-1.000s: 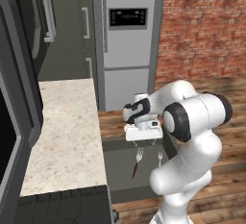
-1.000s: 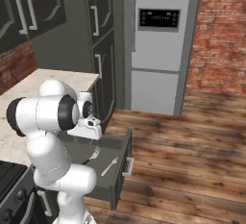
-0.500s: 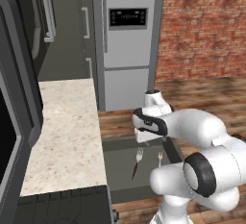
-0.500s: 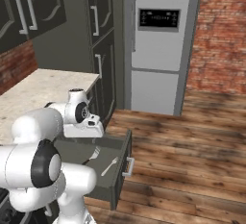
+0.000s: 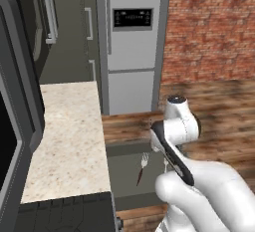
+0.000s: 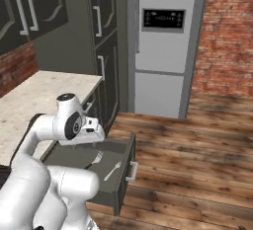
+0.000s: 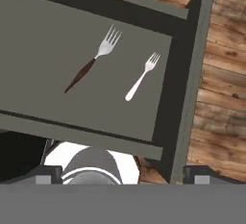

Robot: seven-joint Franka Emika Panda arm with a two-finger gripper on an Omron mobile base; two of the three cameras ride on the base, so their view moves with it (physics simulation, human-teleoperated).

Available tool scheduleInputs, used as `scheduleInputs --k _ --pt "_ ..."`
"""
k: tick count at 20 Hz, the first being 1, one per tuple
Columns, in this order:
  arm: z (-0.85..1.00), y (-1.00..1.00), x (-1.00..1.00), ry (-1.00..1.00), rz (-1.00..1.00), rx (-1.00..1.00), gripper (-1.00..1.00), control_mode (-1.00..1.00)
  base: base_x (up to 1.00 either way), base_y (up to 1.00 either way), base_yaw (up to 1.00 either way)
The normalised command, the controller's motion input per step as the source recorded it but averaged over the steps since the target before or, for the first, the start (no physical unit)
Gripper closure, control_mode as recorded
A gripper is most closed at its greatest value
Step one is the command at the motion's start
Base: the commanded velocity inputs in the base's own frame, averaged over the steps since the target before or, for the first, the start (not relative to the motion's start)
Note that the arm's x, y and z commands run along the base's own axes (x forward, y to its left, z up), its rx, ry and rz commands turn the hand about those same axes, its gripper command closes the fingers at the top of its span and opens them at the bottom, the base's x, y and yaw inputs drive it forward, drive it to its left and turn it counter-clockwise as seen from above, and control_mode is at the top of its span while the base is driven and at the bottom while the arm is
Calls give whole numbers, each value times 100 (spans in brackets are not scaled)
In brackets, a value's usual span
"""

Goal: Organize the utensils by type. Pick up the wooden spoons from the counter and place them in the open cabinet. Then pick up the metallic utensils from the counter and place them in the open drawer.

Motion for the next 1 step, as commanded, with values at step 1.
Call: scheduleInputs --k 1 --pt "33 -10 -75 -31 0 9 -100 -100 0 0 0"
